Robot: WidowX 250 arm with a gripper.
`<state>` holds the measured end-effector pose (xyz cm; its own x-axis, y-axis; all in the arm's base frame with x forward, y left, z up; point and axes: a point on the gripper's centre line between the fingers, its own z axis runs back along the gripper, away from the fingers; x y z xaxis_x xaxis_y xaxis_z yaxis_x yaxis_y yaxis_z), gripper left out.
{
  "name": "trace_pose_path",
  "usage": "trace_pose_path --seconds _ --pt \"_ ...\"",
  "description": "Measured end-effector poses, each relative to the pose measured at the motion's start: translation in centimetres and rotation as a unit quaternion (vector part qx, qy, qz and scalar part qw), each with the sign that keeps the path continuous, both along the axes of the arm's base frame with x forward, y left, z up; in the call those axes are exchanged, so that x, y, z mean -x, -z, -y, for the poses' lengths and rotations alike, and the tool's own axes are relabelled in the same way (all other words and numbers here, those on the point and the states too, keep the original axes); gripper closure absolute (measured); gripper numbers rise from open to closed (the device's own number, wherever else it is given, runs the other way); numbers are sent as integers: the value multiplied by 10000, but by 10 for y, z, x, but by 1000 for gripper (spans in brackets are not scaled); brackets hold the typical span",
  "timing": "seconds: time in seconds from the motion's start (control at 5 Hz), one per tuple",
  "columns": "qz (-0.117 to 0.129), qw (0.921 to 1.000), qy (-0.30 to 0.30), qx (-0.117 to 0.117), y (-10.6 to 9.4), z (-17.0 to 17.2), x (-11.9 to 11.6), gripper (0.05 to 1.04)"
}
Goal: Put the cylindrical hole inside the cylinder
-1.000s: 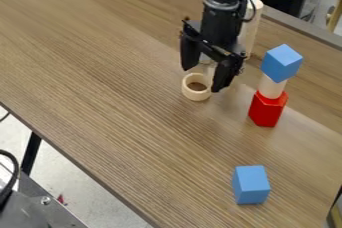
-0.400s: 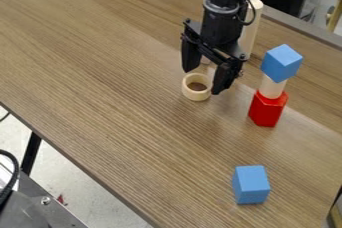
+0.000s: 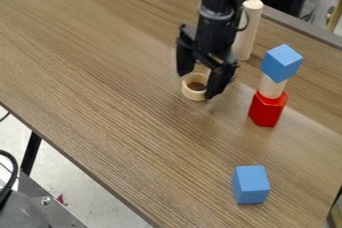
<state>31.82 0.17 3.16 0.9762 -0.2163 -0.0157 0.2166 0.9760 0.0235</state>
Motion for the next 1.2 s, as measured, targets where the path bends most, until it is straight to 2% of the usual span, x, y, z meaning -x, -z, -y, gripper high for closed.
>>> trace_pose_path --seconds 0.2,0.4,0.6,0.8,1.0,1.2 --pt "-139 9999 1 -16 12 -4 6 137" --pt "-115 9998 -129 46 14 -5 9 325" --pt "-91 9995 -267 124 10 -6 10 326" --pt "436 9971 -566 246 -35 -14 3 326" --pt "1073 9902 -882 150 -86 -26 -7 326" --pt "1344 9861 -973 -17 -135 -32 -16 326"
